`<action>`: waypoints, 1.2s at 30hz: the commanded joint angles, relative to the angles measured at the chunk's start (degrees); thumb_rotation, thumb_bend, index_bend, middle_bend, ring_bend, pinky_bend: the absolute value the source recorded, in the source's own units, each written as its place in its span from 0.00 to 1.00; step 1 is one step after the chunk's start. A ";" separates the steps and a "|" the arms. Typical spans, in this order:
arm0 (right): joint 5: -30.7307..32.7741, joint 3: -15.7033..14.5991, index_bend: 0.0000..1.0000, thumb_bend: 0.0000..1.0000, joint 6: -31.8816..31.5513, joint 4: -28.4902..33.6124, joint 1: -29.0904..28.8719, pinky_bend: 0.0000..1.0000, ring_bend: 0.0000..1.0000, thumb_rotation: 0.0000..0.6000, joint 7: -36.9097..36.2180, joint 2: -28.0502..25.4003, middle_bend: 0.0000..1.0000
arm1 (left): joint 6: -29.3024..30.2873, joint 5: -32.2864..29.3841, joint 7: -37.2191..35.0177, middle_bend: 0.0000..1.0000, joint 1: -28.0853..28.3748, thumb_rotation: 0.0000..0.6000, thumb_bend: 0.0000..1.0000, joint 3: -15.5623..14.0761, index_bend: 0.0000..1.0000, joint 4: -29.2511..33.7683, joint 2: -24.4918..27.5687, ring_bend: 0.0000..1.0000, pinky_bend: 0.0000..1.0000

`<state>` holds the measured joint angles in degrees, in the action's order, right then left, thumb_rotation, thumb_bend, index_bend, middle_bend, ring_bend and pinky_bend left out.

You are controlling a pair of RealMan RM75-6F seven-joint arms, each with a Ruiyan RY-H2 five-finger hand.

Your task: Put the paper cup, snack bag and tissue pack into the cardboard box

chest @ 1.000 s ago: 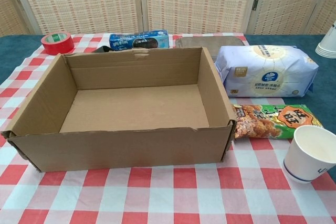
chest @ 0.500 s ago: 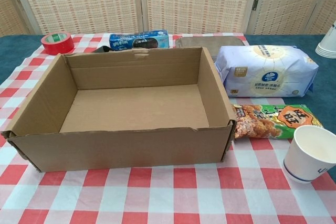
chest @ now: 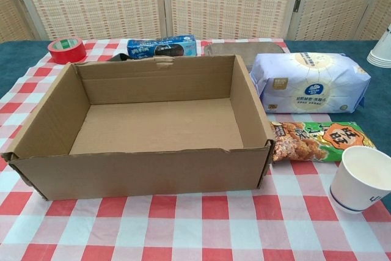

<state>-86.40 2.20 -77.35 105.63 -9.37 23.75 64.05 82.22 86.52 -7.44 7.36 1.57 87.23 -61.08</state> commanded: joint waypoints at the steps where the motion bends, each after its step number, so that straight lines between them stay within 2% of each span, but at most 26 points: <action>1: 0.69 -0.26 0.15 0.00 0.93 4.84 -0.56 0.13 0.00 1.00 4.88 -2.27 0.00 | -0.08 -0.08 -0.06 0.00 0.01 1.00 0.22 0.02 0.00 -0.03 0.02 0.00 0.00; 5: 2.45 -1.23 0.15 0.00 1.80 9.81 -0.32 0.13 0.00 1.00 9.58 -3.88 0.00 | -0.08 0.02 -0.06 0.00 0.01 1.00 0.23 -0.03 0.00 0.00 0.05 0.00 0.00; 9: 3.68 -3.27 0.14 0.00 4.94 11.42 -0.68 0.14 0.00 1.00 10.29 -4.07 0.00 | 0.22 0.07 0.01 0.00 -0.11 1.00 0.22 0.01 0.00 0.09 0.05 0.00 0.00; 17: 3.56 -4.85 0.13 0.00 9.45 8.69 -2.32 0.14 0.00 1.00 8.67 -1.06 0.00 | 0.97 -0.01 -0.31 0.00 -0.42 1.00 0.23 0.22 0.00 -0.02 0.02 0.00 0.00; 23: 3.25 -4.16 0.13 0.00 11.67 5.27 -4.41 0.14 0.00 1.00 7.82 2.77 0.00 | 1.17 -0.55 -1.13 0.00 -0.50 1.00 0.22 0.65 0.00 -0.62 -0.07 0.00 0.00; 29: 5.05 -3.08 0.13 0.00 13.43 3.27 -6.22 0.15 0.00 1.00 7.43 4.90 0.00 | 1.42 -0.44 -1.47 0.00 -0.62 1.00 0.22 0.69 0.00 -0.65 0.03 0.00 0.00; 36: 6.45 -3.30 0.13 0.00 14.08 2.39 -6.96 0.16 0.00 1.00 7.55 6.34 0.00 | 1.35 -0.52 -1.98 0.00 -0.63 1.00 0.22 0.78 0.00 -0.83 0.10 0.00 0.00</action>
<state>-80.01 -1.09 -63.26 108.08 -16.29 31.28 70.33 83.58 85.97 -9.41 6.72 2.37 86.40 -60.98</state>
